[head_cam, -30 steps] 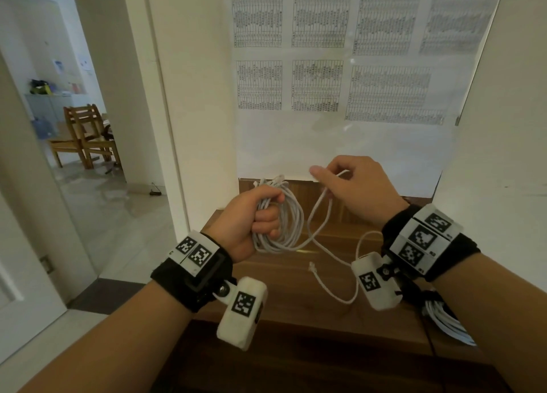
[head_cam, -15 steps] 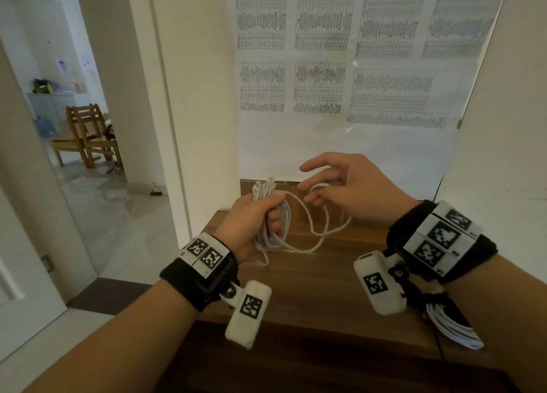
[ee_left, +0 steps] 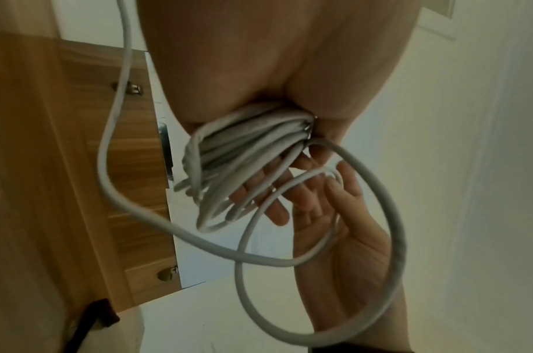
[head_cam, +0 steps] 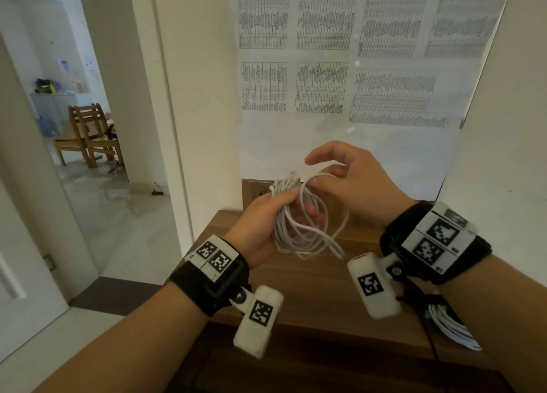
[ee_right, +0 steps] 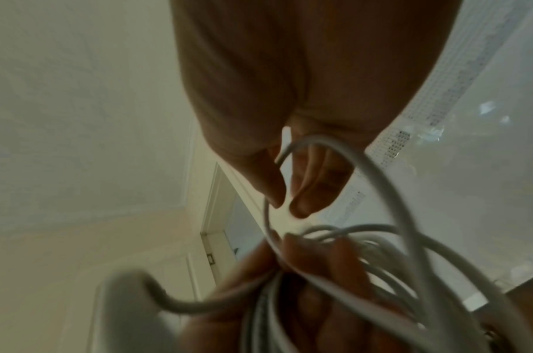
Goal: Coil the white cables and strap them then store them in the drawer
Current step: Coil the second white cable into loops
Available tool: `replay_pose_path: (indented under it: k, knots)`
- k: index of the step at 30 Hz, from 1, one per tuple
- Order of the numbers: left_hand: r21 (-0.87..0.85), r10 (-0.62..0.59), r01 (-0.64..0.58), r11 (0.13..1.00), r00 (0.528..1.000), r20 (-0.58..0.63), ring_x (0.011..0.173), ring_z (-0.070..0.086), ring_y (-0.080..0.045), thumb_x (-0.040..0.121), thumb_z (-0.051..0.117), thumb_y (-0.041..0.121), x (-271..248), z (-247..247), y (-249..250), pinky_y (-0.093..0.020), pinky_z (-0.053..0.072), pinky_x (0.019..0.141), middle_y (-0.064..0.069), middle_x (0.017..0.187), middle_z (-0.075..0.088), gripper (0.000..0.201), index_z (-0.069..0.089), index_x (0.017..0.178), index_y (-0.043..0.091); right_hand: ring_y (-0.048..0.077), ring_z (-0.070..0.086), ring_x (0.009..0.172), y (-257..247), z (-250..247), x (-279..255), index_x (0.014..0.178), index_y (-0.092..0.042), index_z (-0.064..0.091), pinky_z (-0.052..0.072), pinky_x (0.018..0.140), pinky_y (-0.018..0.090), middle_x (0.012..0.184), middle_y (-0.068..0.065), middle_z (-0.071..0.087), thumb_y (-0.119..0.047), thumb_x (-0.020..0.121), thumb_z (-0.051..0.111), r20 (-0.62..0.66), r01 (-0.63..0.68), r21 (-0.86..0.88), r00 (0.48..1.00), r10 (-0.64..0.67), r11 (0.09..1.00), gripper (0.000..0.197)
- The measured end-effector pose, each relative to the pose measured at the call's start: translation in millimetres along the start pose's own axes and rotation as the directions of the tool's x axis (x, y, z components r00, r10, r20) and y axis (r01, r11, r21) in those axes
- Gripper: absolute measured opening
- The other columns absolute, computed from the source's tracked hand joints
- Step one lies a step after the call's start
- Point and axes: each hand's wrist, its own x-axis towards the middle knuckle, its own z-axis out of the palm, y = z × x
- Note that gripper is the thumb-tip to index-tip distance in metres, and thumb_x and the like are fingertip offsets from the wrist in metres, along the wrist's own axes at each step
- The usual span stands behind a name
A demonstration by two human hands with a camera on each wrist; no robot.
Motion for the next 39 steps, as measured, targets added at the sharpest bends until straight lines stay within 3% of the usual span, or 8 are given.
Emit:
replay_pose_path:
  k: [5,9,15,21,26,30,33,39]
  knots:
    - [-0.027,-0.013,0.015,1.000,0.997,0.070,0.073,0.066,-0.028,0.099,0.053,0.017,-3,-2,0,-0.037,0.057,0.070,-0.020,0.085,0.061,0.024,0.064,0.089,-0.003,0.015,0.065,0.064,17,-7,-1,0.086,-0.017,0.069,0.053,0.065,0.029,0.074,0.002,0.072,-0.031,0.082,0.081,-0.116,-0.123,-0.071,0.987,0.115,0.990,0.019]
    - [-0.010,0.011,-0.011,1.000,1.000,-0.027,0.065,0.065,-0.026,0.099,0.055,0.019,-1,-1,-1,-0.035,0.057,0.064,-0.016,0.076,0.066,0.026,0.068,0.090,-0.001,0.019,0.058,0.047,15,-12,-10,0.108,-0.015,0.065,0.049,0.051,0.028,0.060,0.007,0.065,-0.027,0.090,0.073,0.115,-0.258,0.091,0.962,0.247,0.962,0.023]
    - [-0.159,-0.021,0.000,0.987,0.991,-0.130,0.101,0.071,-0.035,0.101,0.050,0.019,4,-6,1,-0.041,0.060,0.085,-0.027,0.108,0.071,0.037,0.073,0.079,0.001,0.018,0.052,0.036,18,-15,-11,0.101,-0.013,0.071,0.041,0.041,0.024,0.066,0.007,0.066,-0.007,0.098,0.059,-0.017,-0.150,0.178,0.988,0.156,0.972,0.013]
    - [-0.363,-0.050,-0.039,0.931,0.972,-0.231,0.042,0.049,-0.006,0.100,0.051,0.028,11,-22,11,-0.019,0.047,0.048,0.008,0.044,0.040,0.027,0.050,0.075,0.016,0.035,0.075,0.079,20,-23,-7,0.117,-0.006,0.064,0.062,0.067,0.040,0.101,0.015,0.076,-0.010,0.102,0.036,-0.029,-0.353,0.402,0.917,0.397,0.845,0.032]
    - [-0.492,-0.036,-0.031,0.870,0.991,-0.127,0.040,0.034,-0.003,0.102,0.046,0.035,11,-24,21,-0.016,0.030,0.054,0.010,0.043,0.032,0.028,0.046,0.077,0.022,0.022,0.068,0.077,38,-21,-13,0.131,-0.023,0.056,0.057,0.065,0.025,0.100,0.007,0.067,-0.006,0.098,0.053,0.029,-0.288,-0.215,0.953,0.301,0.933,0.038]
    - [-0.542,-0.003,-0.074,0.837,0.990,-0.139,0.043,0.034,-0.006,0.102,0.046,0.035,13,-25,26,-0.019,0.038,0.055,0.008,0.047,0.032,0.030,0.044,0.075,0.021,0.008,0.063,0.077,32,-6,-23,0.101,-0.024,0.067,0.049,0.065,0.019,0.094,-0.007,0.066,-0.019,0.093,0.067,-0.034,-0.091,-0.096,0.996,0.088,0.991,0.009]
    - [-0.575,0.043,-0.133,0.807,0.985,-0.168,0.045,0.032,-0.008,0.103,0.045,0.033,16,-21,27,-0.023,0.041,0.051,0.007,0.048,0.031,0.031,0.042,0.075,0.020,-0.001,0.066,0.086,24,9,-33,0.098,-0.030,0.071,0.053,0.078,0.017,0.093,-0.011,0.072,-0.056,0.075,0.075,0.247,-0.044,-0.193,0.965,0.092,0.980,0.035]
    - [-0.611,0.112,-0.186,0.770,0.981,-0.158,0.044,0.030,-0.007,0.103,0.046,0.032,14,-13,39,-0.022,0.037,0.051,0.009,0.050,0.028,0.033,0.044,0.072,0.020,0.004,0.066,0.082,45,23,-31,0.095,-0.022,0.073,0.053,0.082,0.024,0.088,-0.007,0.072,-0.033,0.097,0.061,0.121,-0.080,-0.234,0.986,0.110,0.969,0.016]
